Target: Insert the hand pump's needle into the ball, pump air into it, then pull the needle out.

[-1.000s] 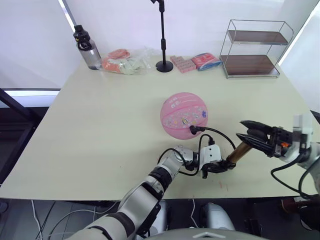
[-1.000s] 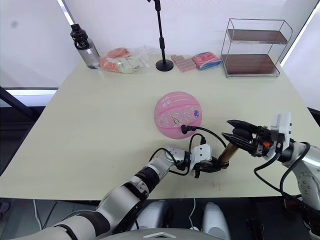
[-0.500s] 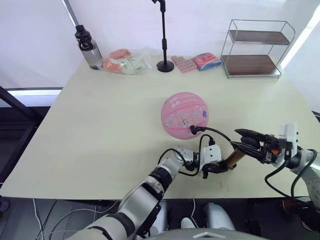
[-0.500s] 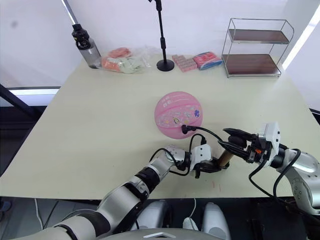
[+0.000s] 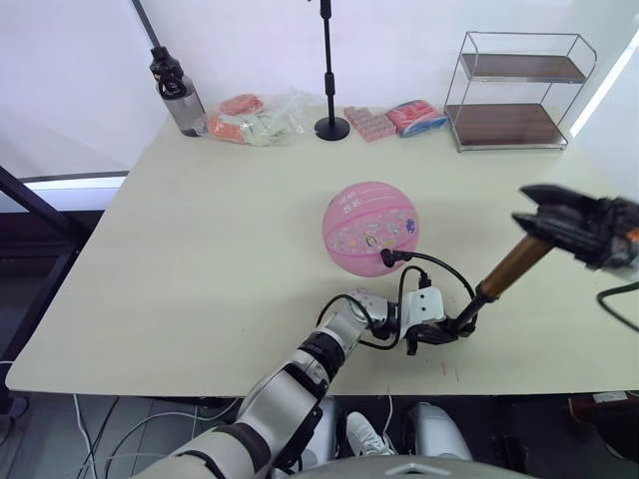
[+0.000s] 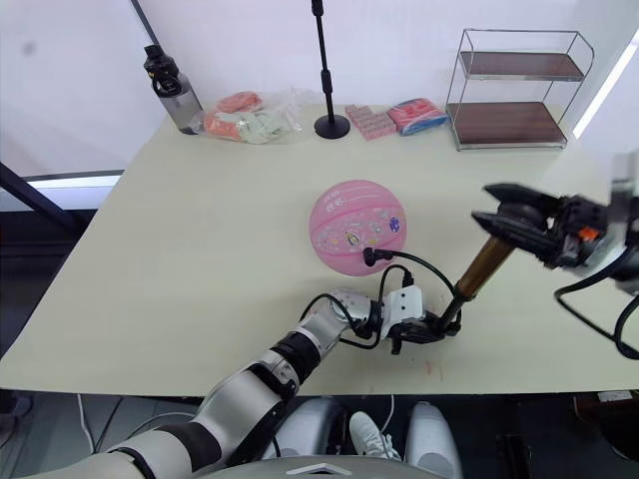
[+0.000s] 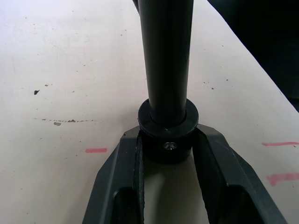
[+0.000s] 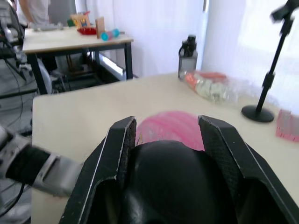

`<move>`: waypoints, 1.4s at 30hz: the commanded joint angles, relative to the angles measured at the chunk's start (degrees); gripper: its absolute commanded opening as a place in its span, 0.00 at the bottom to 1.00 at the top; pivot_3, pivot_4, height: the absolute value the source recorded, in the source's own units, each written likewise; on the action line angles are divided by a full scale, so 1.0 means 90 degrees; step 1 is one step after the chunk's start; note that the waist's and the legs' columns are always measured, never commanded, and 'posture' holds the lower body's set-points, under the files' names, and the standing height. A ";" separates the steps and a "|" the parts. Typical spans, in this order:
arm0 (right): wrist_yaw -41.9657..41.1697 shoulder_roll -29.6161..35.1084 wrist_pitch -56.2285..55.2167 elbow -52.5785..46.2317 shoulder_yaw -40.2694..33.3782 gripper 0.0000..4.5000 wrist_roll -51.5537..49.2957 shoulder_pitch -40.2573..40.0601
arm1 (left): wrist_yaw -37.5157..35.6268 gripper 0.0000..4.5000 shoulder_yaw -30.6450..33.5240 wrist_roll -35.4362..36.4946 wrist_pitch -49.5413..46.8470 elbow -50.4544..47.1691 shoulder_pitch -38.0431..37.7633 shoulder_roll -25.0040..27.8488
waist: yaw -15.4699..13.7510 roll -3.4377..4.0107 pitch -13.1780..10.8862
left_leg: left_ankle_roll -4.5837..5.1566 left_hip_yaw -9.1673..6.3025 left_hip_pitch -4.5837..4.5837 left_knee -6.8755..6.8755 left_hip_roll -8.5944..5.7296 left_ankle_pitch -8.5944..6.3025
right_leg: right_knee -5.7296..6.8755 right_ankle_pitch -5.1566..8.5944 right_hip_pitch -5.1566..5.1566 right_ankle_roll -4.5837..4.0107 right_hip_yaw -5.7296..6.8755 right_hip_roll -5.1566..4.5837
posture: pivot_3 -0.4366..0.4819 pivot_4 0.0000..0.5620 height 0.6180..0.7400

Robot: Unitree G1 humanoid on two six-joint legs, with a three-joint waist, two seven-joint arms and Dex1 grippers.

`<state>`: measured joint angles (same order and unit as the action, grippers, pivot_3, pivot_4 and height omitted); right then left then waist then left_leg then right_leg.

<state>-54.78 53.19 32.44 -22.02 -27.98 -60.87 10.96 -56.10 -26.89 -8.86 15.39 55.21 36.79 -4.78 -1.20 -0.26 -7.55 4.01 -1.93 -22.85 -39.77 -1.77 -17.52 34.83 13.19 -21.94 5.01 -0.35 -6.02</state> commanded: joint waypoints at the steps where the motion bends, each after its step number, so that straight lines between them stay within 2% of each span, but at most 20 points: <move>1: 0.0251 0.0188 0.0078 -0.0110 -0.0663 0.36 -0.0384 0.0320 | -0.0009 0.24 -0.0239 -0.0393 -0.0297 0.0528 -0.0270 0.0162 | -0.0002 -0.0003 -0.0003 | 0.0000 0.0000 -0.0003 0.0000 0.0000 0.0000 | 0.0000 0.0000 -0.0001 0.0000 0.0000 0.0000 | 0.48 0.27 1.00; 6: 0.0264 0.0186 0.0243 -0.0165 -0.0602 0.36 -0.0444 0.0297 | -0.0005 0.24 -0.0233 -0.0384 -0.0302 0.0544 -0.0260 0.0140 | -0.0011 0.0000 -0.0004 | 0.0000 0.0003 -0.0016 0.0000 -0.0001 0.0000 | -0.0001 -0.0001 -0.0016 0.0002 -0.0004 -0.0002 | 0.48 0.27 1.00; 16: -0.0273 -0.0511 -0.0477 -0.0179 0.0707 0.36 0.1018 -0.0817 | 0.0027 0.24 -0.0233 -0.0387 -0.0296 0.0554 -0.0266 0.0146 | 0.0001 -0.0022 0.0013 | -0.0001 0.0004 0.0004 0.0000 0.0003 0.0001 | 0.0003 -0.0001 0.0002 0.0001 0.0000 -0.0001 | 0.48 0.27 1.00; 29: -0.0726 -0.1537 -0.2278 0.1046 0.2254 0.36 0.3099 -0.1664 | 0.0033 0.24 -0.0238 -0.0387 -0.0307 0.0506 -0.0295 0.0168 | 0.0033 -0.0068 0.0054 | -0.0027 0.0062 0.0006 0.0005 0.0078 0.0014 | 0.0002 0.0002 0.0027 -0.0004 0.0061 -0.0012 | 0.48 0.27 1.00; 36: -0.0651 -0.1624 -0.2522 0.1092 0.2247 0.36 0.3189 -0.1740 | 0.0028 0.24 -0.0225 -0.0381 -0.0326 0.0493 -0.0298 0.0156 | 0.0034 -0.0064 0.0059 | -0.0034 0.0075 0.0006 0.0005 0.0098 0.0019 | 0.0002 0.0013 0.0035 -0.0022 0.0080 -0.0016 | 0.48 0.27 1.00; 42: -0.0415 -0.1179 -0.1739 0.0209 0.1287 0.36 0.2073 -0.1439 | 0.0018 0.24 -0.0218 -0.0381 -0.0332 0.0509 -0.0292 0.0162 | 0.0029 -0.0042 0.0043 | -0.0034 0.0106 -0.0002 0.0007 0.0114 0.0019 | 0.0000 0.0014 0.0034 -0.0024 0.0091 -0.0033 | 0.48 0.27 1.00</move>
<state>-58.98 41.16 14.56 -17.10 -12.30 -38.39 -2.64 -55.31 -27.07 -9.23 15.40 55.67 36.38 -5.19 -0.94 -0.64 -7.16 3.71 -0.92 -22.91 -39.71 -0.74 -17.34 34.82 13.32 -21.65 4.80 0.49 -6.35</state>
